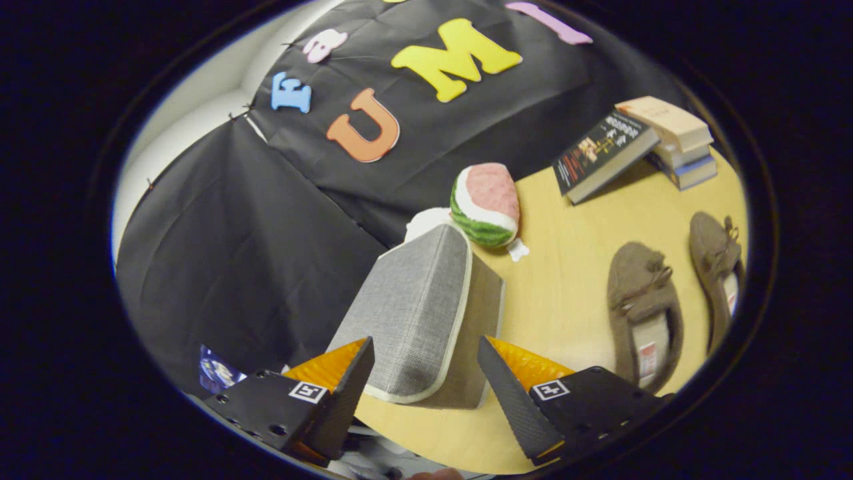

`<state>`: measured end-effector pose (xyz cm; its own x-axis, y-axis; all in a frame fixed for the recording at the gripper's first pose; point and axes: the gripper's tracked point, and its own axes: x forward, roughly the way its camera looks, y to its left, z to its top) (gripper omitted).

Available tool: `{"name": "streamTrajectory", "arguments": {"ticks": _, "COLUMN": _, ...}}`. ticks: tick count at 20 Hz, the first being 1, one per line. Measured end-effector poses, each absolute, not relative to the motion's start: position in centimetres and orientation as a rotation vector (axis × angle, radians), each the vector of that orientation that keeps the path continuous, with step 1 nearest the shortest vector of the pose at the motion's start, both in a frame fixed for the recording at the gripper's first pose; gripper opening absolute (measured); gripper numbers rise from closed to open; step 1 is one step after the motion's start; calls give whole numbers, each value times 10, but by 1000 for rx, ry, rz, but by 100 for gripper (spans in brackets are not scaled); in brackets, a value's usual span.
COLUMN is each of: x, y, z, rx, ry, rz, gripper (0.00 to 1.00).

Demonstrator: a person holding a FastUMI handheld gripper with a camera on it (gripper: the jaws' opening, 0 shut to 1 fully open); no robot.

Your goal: Open the storage box then place both shoes into the box .Put the left shoe in first, then the right shoe, with the right side of both shoes facing outward in a uniform manner.

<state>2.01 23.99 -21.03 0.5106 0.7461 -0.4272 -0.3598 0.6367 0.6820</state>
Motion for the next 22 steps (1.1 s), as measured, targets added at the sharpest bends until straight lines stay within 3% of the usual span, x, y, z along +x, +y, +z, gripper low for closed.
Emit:
{"name": "streamTrajectory", "arguments": {"ticks": 10, "x": 19, "y": 273, "z": -235, "rx": 900, "ry": 982, "rz": 770, "gripper": 95}}
{"name": "streamTrajectory", "arguments": {"ticks": 11, "x": 16, "y": 275, "z": -232, "rx": 902, "ry": 981, "rz": 784, "gripper": 92}}
{"name": "streamTrajectory", "arguments": {"ticks": 14, "x": 18, "y": 276, "z": -230, "rx": 849, "ry": 977, "rz": 805, "gripper": 71}}
{"name": "streamTrajectory", "arguments": {"ticks": 16, "x": 19, "y": 269, "z": -228, "rx": 826, "ry": 975, "rz": 809, "gripper": 72}}
{"name": "streamTrajectory", "arguments": {"ticks": 17, "x": 17, "y": 269, "z": -228, "rx": 817, "ry": 975, "rz": 809, "gripper": 65}}
{"name": "streamTrajectory", "arguments": {"ticks": 22, "x": 15, "y": 260, "z": -220, "rx": 731, "ry": 965, "rz": 823, "gripper": 64}}
